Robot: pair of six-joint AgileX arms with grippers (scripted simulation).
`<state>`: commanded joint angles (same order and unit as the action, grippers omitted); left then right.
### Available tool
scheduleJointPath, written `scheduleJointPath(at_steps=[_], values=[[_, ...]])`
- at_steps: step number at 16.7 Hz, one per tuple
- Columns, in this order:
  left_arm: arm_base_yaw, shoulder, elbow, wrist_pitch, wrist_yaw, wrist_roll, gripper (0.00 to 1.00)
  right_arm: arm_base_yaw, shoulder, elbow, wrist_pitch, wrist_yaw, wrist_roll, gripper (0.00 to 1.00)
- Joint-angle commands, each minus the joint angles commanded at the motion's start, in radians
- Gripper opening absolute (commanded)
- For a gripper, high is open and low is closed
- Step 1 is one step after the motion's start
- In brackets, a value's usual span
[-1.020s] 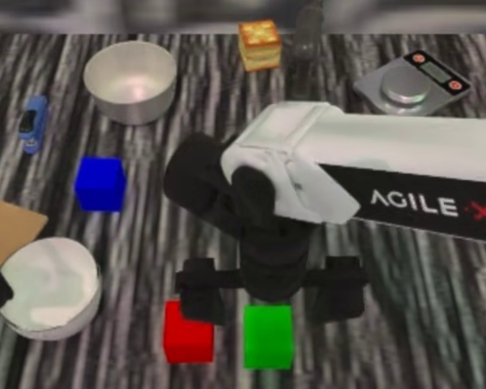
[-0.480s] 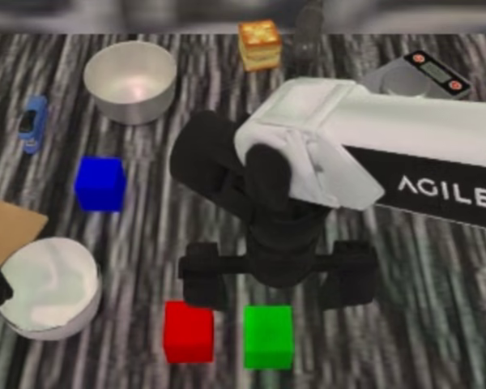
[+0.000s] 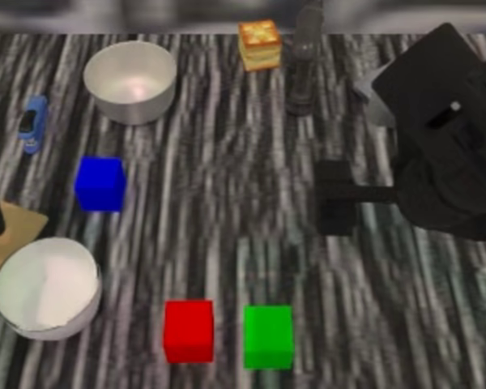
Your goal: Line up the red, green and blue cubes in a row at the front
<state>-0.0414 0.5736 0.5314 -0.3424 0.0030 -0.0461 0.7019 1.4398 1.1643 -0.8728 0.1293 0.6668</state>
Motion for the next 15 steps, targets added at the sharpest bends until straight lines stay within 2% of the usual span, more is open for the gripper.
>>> scheduleJointPath(at_steps=[3, 7, 10, 15], values=[[-0.029, 0.354, 0.271, -0.181, -0.002, -0.019, 1.0, -0.135, -0.314, -0.239, 0.142, 0.025, -0.14, 1.0], [-0.071, 0.824, 0.62, -0.43, -0.006, -0.044, 1.0, -0.33, -0.736, -0.59, 0.349, 0.025, -0.337, 1.0], [-0.101, 1.114, 0.855, -0.596, -0.007, -0.063, 1.0, -0.459, -1.004, -0.816, 0.502, 0.002, -0.464, 1.0], [-0.14, 1.485, 1.19, -0.798, -0.004, -0.091, 1.0, -0.617, -1.295, -1.067, 0.737, -0.071, -0.61, 1.0]])
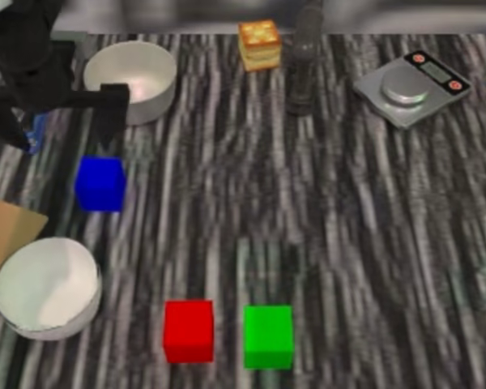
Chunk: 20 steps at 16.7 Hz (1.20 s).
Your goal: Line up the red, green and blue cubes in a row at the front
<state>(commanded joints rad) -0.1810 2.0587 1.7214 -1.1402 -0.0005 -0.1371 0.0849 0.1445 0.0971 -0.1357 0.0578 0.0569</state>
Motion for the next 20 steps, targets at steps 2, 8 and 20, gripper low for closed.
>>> scheduleJointPath(at_steps=[2, 8, 20], values=[[-0.01, 0.095, 0.089, -0.049, 0.002, -0.007, 1.0, -0.041, -0.072, -0.056, 0.073, -0.03, -0.034, 1.0], [-0.019, 0.168, 0.164, -0.089, 0.004, -0.013, 1.0, -0.075, -0.144, -0.097, 0.136, -0.058, -0.057, 1.0], [-0.017, 0.247, -0.027, 0.181, 0.005, -0.011, 1.0, -0.075, -0.144, -0.097, 0.136, -0.058, -0.057, 1.0]])
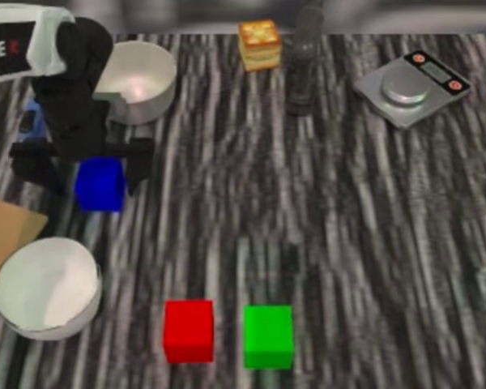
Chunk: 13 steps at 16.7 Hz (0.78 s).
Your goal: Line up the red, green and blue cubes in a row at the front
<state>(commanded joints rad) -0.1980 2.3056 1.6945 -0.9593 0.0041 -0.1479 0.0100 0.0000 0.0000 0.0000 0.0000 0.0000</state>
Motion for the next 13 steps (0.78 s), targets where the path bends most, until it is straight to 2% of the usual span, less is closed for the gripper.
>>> scheduleJointPath(at_steps=[3, 13], values=[[0.0, 0.001, -0.001, 0.001, 0.0, 0.0, 1.0, 0.0, 0.0, 0.0, 0.0, 0.0, 0.0, 1.0], [0.0, 0.001, -0.001, 0.001, 0.0, 0.0, 0.25, 0.0, 0.0, 0.0, 0.0, 0.0, 0.0, 1.0]])
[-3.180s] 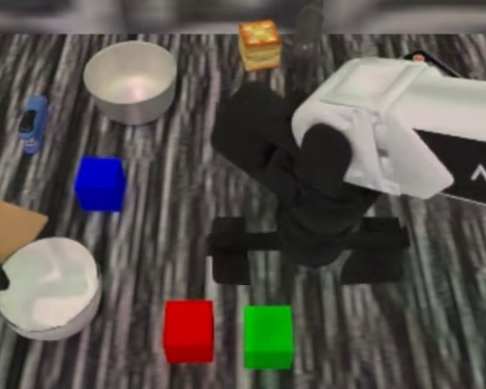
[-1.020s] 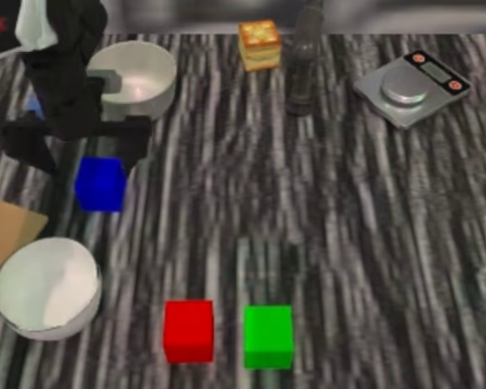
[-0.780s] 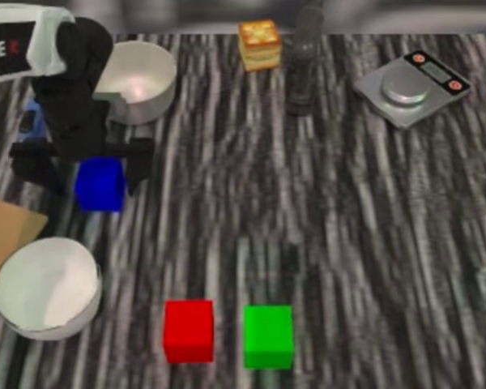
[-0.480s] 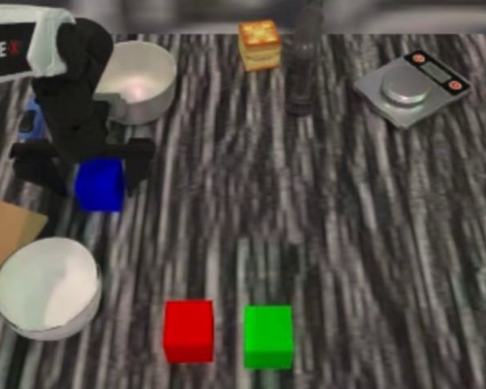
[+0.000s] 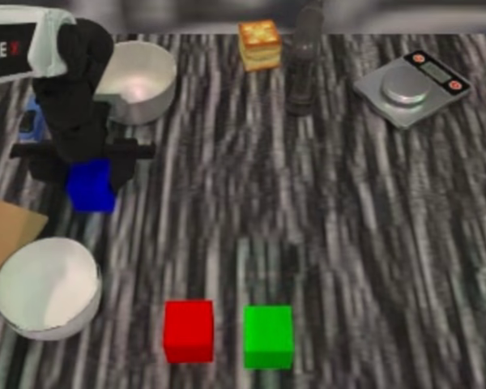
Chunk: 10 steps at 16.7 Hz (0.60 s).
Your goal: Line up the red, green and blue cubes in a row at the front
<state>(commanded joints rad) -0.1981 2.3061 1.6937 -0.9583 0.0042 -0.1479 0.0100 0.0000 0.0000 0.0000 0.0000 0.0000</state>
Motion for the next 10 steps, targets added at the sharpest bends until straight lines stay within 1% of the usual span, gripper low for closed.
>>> scheduleJointPath(at_steps=[3, 4, 10], values=[[0.0, 0.0, 0.0, 0.0, 0.0, 0.0, 0.02, 0.0, 0.0, 0.0, 0.0, 0.0, 0.0, 1.0], [0.0, 0.0, 0.0, 0.0, 0.0, 0.0, 0.0, 0.0, 0.0, 0.0, 0.0, 0.0, 0.0, 1.0], [0.0, 0.0, 0.0, 0.0, 0.0, 0.0, 0.0, 0.0, 0.0, 0.0, 0.0, 0.0, 0.0, 1.0]])
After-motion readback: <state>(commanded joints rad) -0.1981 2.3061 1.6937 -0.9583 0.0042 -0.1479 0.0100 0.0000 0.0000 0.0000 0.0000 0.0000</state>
